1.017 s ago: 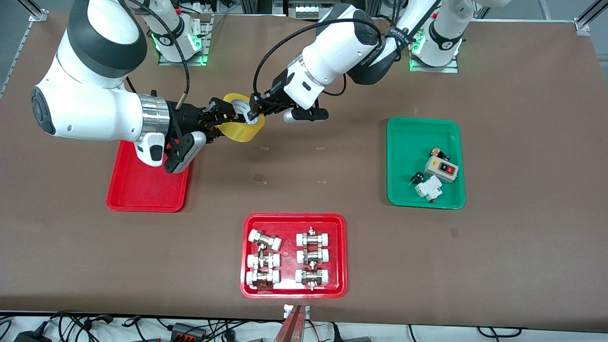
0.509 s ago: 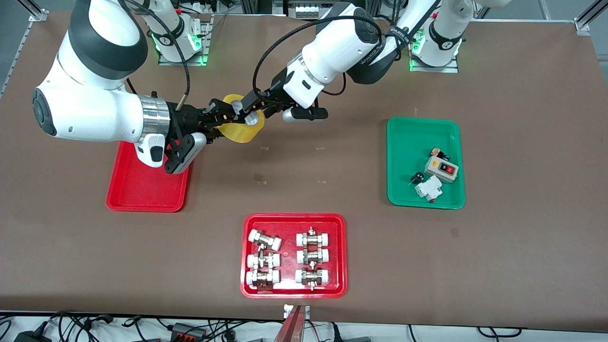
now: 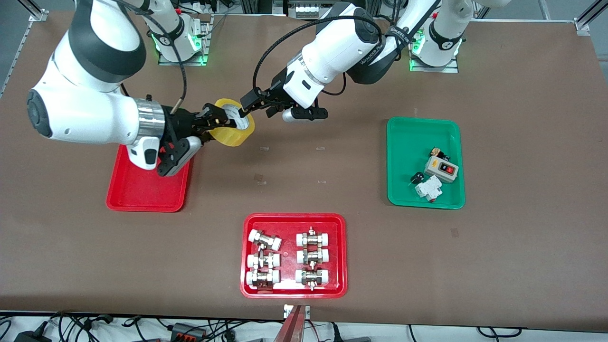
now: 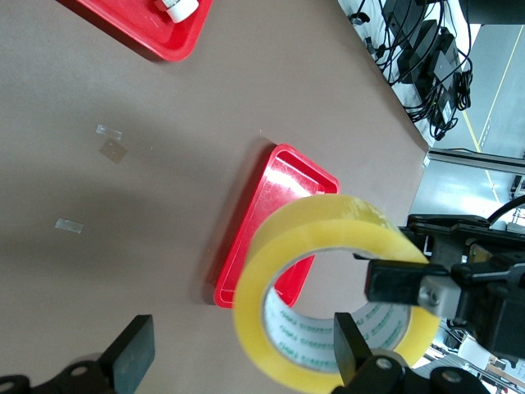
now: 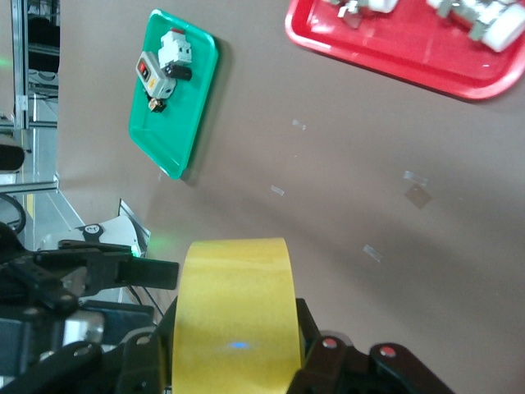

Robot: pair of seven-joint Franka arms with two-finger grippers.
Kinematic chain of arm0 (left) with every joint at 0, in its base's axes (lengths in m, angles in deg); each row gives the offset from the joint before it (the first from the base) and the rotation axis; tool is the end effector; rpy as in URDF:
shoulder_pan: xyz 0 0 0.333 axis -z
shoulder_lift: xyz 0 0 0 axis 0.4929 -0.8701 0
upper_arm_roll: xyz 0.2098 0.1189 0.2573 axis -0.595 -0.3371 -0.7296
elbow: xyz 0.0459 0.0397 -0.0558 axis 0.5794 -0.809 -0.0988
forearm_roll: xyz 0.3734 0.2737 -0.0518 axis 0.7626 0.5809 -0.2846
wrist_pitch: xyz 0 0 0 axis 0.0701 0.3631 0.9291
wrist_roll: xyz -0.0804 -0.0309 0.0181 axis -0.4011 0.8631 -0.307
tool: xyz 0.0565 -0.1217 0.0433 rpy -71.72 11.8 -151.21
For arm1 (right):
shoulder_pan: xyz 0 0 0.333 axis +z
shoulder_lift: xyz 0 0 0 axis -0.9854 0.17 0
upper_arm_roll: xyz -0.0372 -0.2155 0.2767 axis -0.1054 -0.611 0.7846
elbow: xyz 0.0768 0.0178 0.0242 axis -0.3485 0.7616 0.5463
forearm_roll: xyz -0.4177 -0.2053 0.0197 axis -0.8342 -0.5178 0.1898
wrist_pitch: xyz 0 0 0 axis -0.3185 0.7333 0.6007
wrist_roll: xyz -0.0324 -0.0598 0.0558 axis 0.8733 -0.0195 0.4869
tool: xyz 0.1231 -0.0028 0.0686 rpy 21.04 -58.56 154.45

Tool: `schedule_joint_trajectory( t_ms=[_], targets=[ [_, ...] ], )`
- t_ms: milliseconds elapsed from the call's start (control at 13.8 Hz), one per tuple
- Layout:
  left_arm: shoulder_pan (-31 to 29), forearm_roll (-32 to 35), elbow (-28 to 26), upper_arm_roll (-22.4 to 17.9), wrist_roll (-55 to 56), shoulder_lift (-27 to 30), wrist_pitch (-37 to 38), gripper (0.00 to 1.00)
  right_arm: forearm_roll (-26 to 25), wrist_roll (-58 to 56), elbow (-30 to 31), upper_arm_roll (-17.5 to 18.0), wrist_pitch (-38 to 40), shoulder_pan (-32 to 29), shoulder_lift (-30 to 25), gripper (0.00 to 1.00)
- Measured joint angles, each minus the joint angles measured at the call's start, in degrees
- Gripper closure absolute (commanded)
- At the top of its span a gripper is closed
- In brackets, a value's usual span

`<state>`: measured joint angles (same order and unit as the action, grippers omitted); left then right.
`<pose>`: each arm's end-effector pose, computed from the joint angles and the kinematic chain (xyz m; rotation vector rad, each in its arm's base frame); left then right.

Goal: Left arm passes tape to right arm into tray
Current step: 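Open the left gripper and withdraw it while the right gripper carries the tape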

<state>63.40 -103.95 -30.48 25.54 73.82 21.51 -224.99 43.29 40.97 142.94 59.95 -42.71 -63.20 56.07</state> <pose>0.5329 -0.6053 0.4505 2.2804 0.5306 -0.0333 0.6712 0.2733 0.4850 -2.4115 -0.5034 0.2241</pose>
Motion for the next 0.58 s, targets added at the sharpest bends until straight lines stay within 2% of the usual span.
schedule_joint_trajectory(
  t_ms=[291, 581],
  targets=[
    [-1.55, 0.46, -2.13, -1.10, -1.27, 0.33, 0.17, 0.03, -0.14, -0.03, 1.91, -0.28, 1.43, -4.44, 0.25, 0.67],
    [-8.28, 9.27, -9.45, -1.43, -1.95, 5.10, 4.14, 0.00, -0.27, -0.54, 3.51, -0.56, 5.31, -11.90, 2.51, 0.67]
  ],
)
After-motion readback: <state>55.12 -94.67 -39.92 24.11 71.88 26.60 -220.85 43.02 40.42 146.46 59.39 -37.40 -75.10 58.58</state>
